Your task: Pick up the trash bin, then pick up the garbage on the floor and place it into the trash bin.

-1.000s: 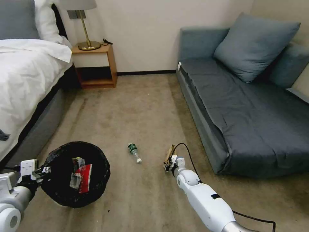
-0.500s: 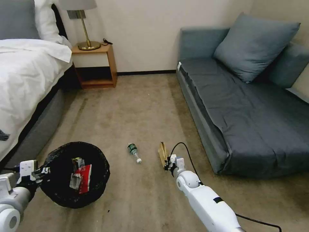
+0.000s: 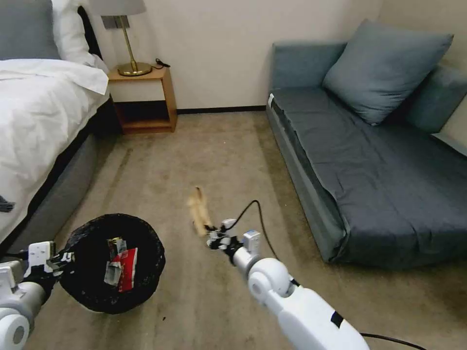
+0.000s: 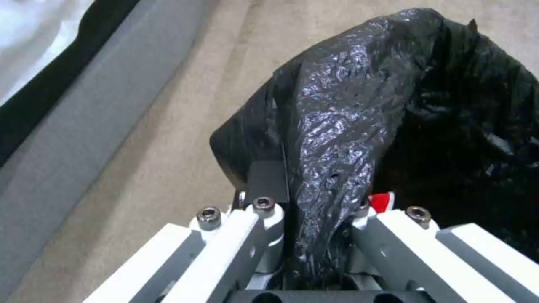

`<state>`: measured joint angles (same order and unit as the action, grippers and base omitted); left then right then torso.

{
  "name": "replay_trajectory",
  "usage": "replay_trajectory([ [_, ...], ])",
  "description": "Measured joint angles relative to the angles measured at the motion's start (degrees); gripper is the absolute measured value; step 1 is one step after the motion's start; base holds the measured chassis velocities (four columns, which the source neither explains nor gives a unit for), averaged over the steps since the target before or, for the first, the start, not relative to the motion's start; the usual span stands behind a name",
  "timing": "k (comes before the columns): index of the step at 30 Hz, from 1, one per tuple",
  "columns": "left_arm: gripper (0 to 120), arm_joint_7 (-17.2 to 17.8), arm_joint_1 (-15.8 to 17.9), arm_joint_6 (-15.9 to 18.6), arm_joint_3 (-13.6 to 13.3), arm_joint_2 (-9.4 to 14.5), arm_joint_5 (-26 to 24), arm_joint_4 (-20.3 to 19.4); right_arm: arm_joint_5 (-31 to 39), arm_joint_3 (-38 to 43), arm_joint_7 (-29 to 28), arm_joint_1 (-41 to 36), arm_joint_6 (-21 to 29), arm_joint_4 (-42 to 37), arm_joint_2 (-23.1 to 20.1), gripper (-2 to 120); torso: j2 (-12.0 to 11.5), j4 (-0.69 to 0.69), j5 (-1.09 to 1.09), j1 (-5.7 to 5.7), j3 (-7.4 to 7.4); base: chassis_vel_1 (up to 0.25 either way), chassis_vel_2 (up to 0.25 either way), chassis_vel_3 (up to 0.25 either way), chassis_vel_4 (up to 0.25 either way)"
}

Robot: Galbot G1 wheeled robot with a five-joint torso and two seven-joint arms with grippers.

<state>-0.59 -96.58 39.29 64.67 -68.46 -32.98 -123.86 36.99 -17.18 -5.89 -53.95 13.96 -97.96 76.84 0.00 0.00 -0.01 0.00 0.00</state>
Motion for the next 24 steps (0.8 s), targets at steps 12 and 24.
replay_trajectory([
  [12,7,0.00,0.09,-0.10,-0.05,-0.74,0.11,-0.10,1.52,-10.33,2.47,2.80,-2.29,-2.58,4.57,1,0.00,0.00,0.00,0.00,0.00,0.000,0.000,0.000,0.000],
  [24,7,0.01,0.23,-0.13,-0.80,-0.74,0.18,-0.28,-0.29,-11.44,1.61,3.54,-2.86,1.89,7.16,9,0.00,0.00,0.00,0.00,0.00,0.000,0.000,0.000,0.000],
])
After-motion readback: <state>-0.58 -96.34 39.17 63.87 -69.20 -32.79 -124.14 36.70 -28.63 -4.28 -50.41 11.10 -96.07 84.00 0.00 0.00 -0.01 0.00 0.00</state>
